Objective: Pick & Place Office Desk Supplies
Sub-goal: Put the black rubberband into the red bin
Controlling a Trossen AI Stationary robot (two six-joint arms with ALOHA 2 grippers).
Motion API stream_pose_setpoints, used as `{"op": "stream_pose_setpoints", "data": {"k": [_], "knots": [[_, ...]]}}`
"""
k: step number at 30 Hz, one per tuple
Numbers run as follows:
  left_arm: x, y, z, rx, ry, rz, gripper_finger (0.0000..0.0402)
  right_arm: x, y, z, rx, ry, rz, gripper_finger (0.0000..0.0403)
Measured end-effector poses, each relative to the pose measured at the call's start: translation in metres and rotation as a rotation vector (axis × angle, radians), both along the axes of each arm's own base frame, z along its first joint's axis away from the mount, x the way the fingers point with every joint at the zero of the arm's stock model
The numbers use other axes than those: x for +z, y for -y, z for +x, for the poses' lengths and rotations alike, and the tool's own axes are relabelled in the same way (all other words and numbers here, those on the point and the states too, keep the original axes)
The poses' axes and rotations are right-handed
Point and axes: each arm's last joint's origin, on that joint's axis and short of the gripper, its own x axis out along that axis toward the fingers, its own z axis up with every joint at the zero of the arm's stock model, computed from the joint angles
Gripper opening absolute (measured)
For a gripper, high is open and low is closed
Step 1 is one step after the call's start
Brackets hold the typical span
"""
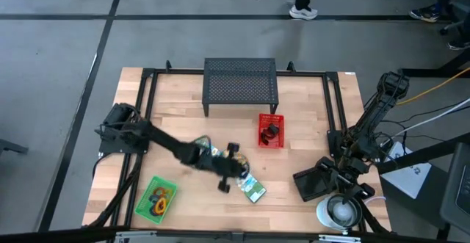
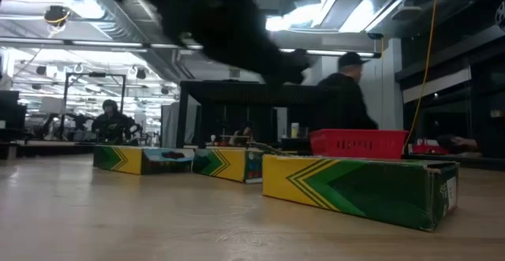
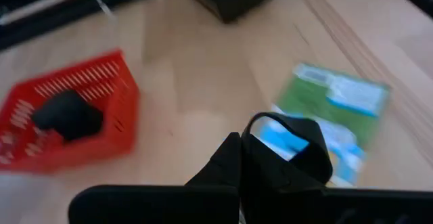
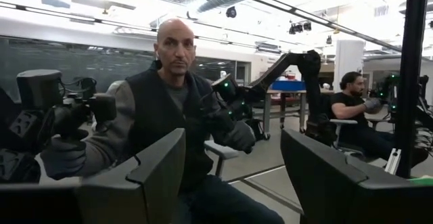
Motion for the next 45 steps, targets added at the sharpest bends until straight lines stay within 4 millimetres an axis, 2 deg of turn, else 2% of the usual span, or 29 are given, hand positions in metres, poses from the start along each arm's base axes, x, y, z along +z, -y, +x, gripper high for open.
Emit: {"op": "stream_pose_setpoints", "data": {"k": [5,10,17,23,31,37,45], "knots": [[0.010,-0.040,0.015,0.005,0.044,-0.002,0.0003,-0.001,0.000,0.000,0.002,-0.013,-0.011,0.0244],[0.014,-0.069,0.022,-0.013,0.088,-0.032,0.0002,-0.002,0.000,0.000,0.003,-0.016,-0.012,0.0244],[0.023,-0.092,0.027,-0.072,0.176,-0.060,0.0002,-0.002,0.000,0.000,0.002,-0.014,-0.012,0.0244],[0.020,-0.110,0.029,-0.070,0.190,-0.070,0.0002,-0.002,0.000,0.000,0.002,-0.014,-0.013,0.0244],[0.018,-0.145,0.040,-0.031,0.355,-0.109,0.0002,-0.002,0.000,0.000,0.000,-0.010,-0.014,0.0244],[-0.002,-0.168,0.065,0.020,0.316,-0.123,0.0002,-0.002,0.000,0.000,-0.001,-0.007,-0.016,0.0244],[0.000,-0.170,0.109,0.034,0.294,-0.066,0.0002,-0.002,0.000,0.000,0.001,-0.010,-0.014,0.0244]]}}
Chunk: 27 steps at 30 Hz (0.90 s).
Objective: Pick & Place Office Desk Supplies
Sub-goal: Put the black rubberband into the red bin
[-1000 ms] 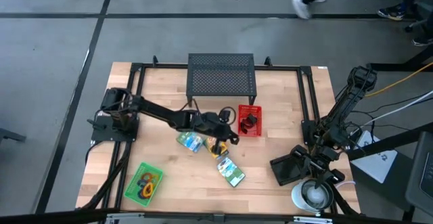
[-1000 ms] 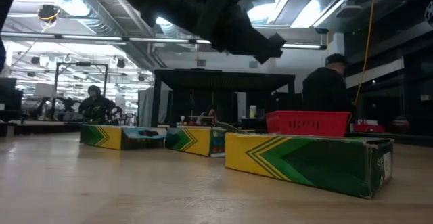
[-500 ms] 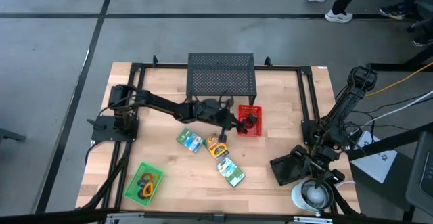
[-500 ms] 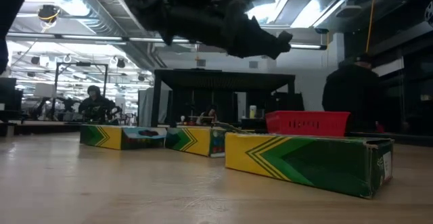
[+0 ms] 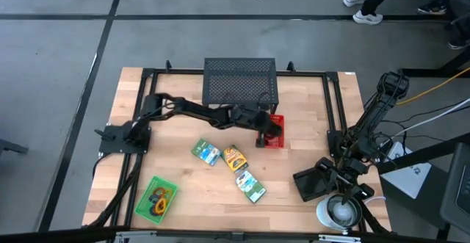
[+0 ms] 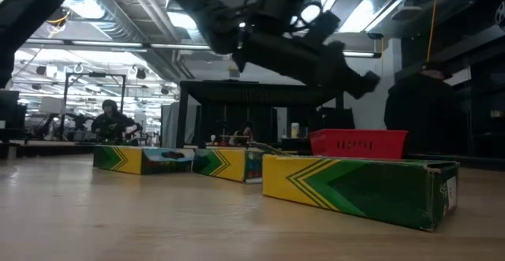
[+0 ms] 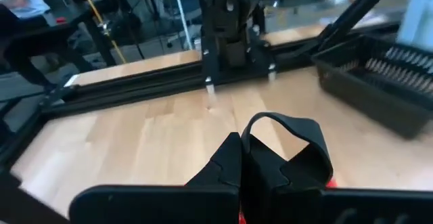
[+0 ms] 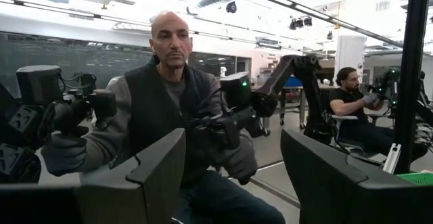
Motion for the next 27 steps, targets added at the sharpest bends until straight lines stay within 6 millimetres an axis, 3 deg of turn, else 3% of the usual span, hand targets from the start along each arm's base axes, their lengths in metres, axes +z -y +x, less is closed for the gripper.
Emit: {"op": "stream_pose_setpoints", "data": {"k": [6,13,27], "knots": [[-0.005,-0.001,0.018,0.014,-0.114,0.018,0.0002,0.000,0.000,0.000,0.000,-0.001,0.000,0.0244],[-0.011,-0.003,0.018,0.071,-0.169,0.046,0.0014,0.000,0.000,0.000,0.003,-0.010,0.003,0.0244],[-0.015,-0.003,0.016,0.082,-0.220,0.014,0.0156,-0.001,0.000,0.000,0.008,-0.028,0.009,0.0244]]}}
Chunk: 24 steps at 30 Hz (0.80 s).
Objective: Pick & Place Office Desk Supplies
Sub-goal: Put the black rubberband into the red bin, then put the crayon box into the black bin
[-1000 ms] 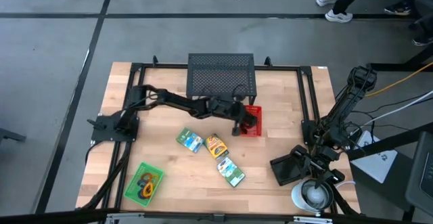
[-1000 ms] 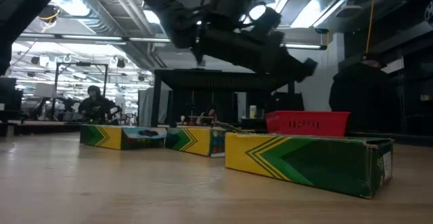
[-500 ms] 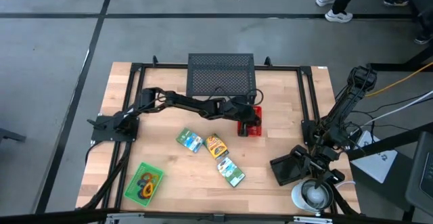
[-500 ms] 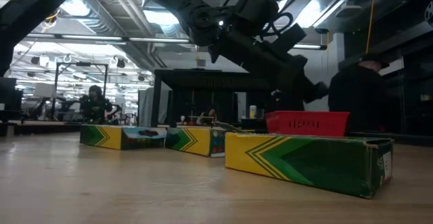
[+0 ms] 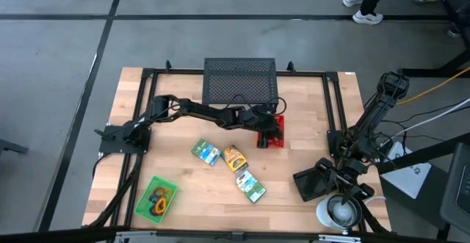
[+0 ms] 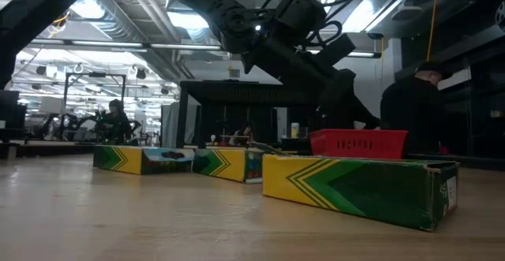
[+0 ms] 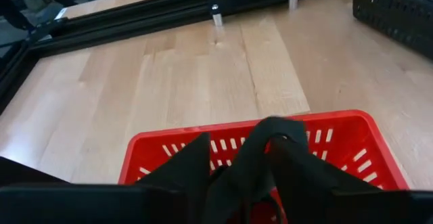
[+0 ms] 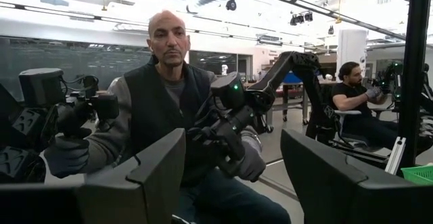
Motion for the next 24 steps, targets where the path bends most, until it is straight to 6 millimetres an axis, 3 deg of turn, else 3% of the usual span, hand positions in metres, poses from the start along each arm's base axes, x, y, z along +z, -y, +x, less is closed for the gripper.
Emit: {"op": "stream_pose_setpoints", "data": {"k": [8,16,21,24], "knots": [[0.004,0.001,-0.004,0.001,-0.038,0.000,0.0202,0.000,0.000,0.000,0.000,0.000,0.000,0.0244],[0.008,0.007,-0.011,-0.012,-0.117,-0.002,0.0205,0.000,0.000,0.000,0.001,-0.004,0.001,0.0244],[0.053,0.020,-0.019,0.004,-0.013,-0.035,0.0195,-0.001,0.000,0.000,0.002,-0.007,-0.003,0.0244],[0.091,0.032,-0.037,-0.106,0.049,-0.100,0.0189,-0.001,0.000,0.000,0.011,-0.021,0.006,0.0244]]}}
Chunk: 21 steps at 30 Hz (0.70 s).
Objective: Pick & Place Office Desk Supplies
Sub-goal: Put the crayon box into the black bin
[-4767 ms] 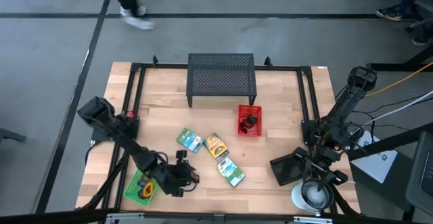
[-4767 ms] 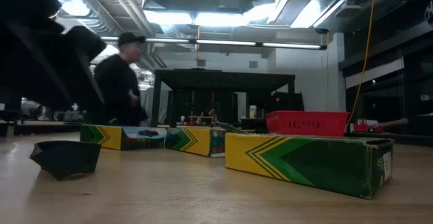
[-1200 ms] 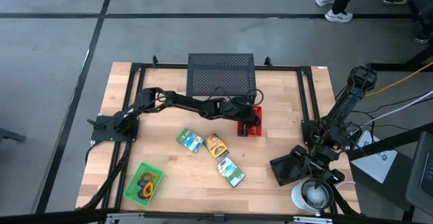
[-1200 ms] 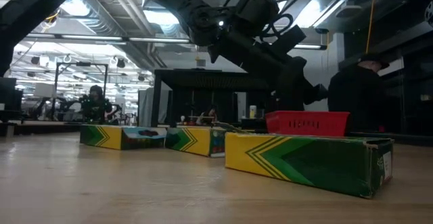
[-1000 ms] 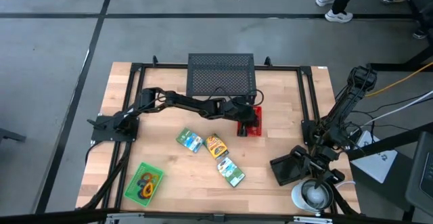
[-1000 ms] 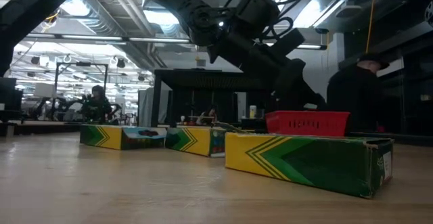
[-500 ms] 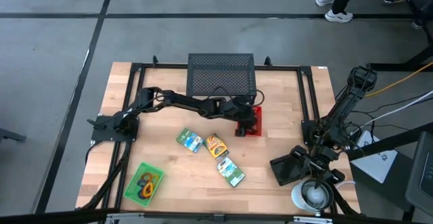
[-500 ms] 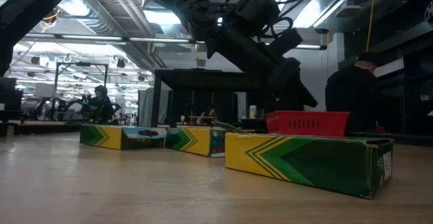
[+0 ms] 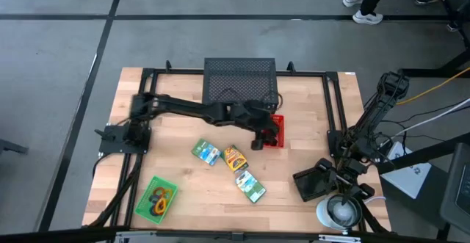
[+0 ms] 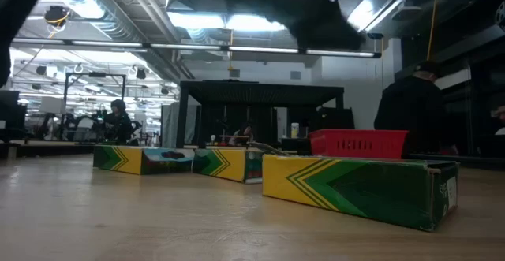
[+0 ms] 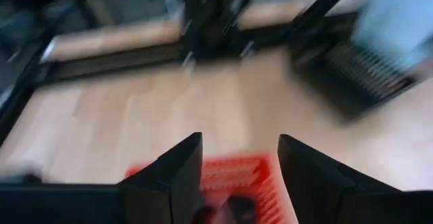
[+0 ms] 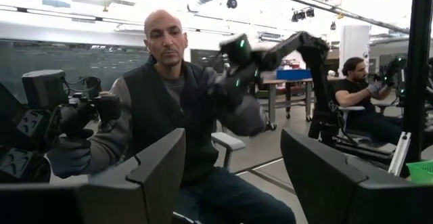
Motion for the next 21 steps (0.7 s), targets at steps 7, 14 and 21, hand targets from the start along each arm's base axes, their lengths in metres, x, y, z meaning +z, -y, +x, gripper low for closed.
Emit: {"op": "stream_pose_setpoints", "data": {"k": [7,14,21], "knots": [[0.046,0.036,-0.076,-0.011,0.055,0.003,0.0184,0.000,0.000,-0.001,0.032,0.011,-0.003,0.0244],[0.010,0.068,-0.169,0.096,0.159,-0.064,0.0184,0.000,0.000,0.000,-0.002,0.050,-0.030,0.0244],[-0.032,0.092,-0.232,0.148,0.197,-0.150,0.0184,0.025,-0.002,0.000,0.028,0.131,0.098,0.0244]]}}
